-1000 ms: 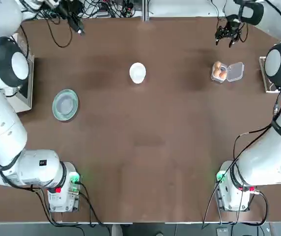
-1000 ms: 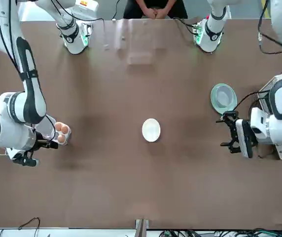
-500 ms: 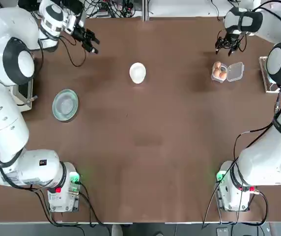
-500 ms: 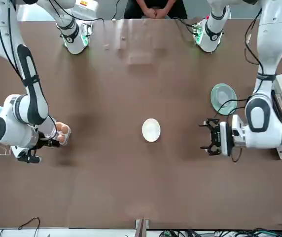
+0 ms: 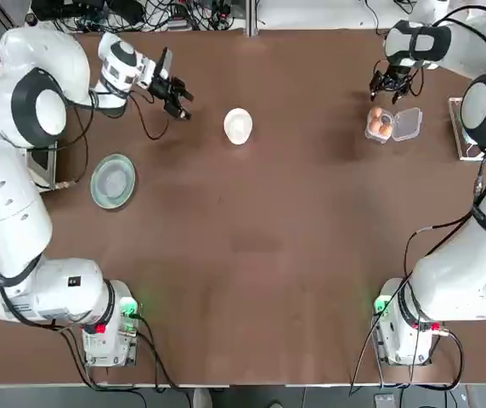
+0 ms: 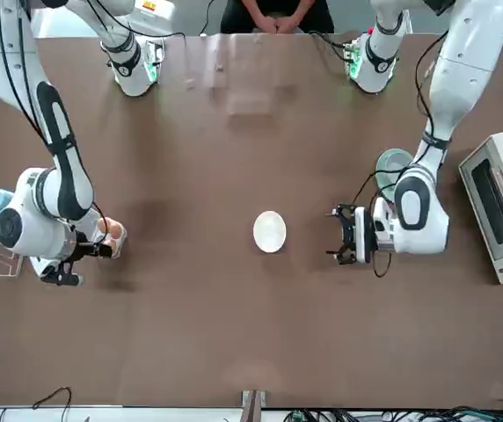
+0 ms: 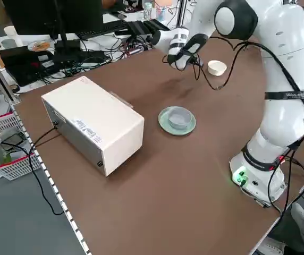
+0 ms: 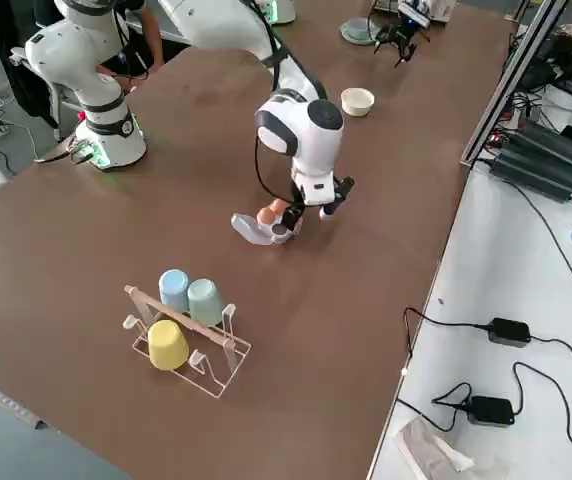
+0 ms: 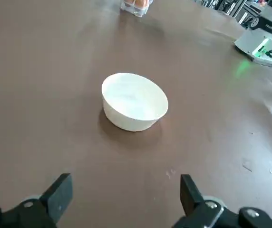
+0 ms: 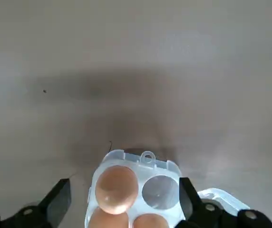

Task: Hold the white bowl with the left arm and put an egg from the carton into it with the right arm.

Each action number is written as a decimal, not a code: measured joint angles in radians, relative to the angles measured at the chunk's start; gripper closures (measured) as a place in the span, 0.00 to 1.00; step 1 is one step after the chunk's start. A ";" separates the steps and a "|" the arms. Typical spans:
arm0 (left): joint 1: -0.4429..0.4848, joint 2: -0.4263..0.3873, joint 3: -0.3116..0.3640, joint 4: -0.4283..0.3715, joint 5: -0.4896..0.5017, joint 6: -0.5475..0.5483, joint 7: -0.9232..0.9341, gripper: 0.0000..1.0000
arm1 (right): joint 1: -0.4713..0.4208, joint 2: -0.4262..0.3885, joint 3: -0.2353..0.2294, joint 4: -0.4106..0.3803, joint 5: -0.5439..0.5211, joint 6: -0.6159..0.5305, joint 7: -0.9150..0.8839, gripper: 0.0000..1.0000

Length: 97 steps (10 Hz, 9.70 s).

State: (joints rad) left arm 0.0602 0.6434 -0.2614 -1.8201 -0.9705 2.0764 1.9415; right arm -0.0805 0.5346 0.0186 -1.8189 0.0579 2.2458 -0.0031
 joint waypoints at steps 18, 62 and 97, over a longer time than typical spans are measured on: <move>-0.187 0.206 -0.030 0.125 -0.197 0.164 0.218 0.00 | 0.010 -0.015 0.010 -0.114 0.000 0.098 -0.004 0.04; -0.194 0.250 -0.045 0.148 -0.252 0.171 0.313 0.01 | 0.010 -0.040 0.007 -0.156 0.000 0.179 0.002 0.52; -0.193 0.248 -0.049 0.148 -0.264 0.169 0.317 0.01 | 0.776 0.158 0.056 0.164 0.553 0.515 0.675 0.52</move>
State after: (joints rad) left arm -0.1327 0.8918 -0.3105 -1.6722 -1.2344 2.2451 2.2586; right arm 0.6959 0.6926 0.0749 -1.6546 0.6108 2.7611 0.6721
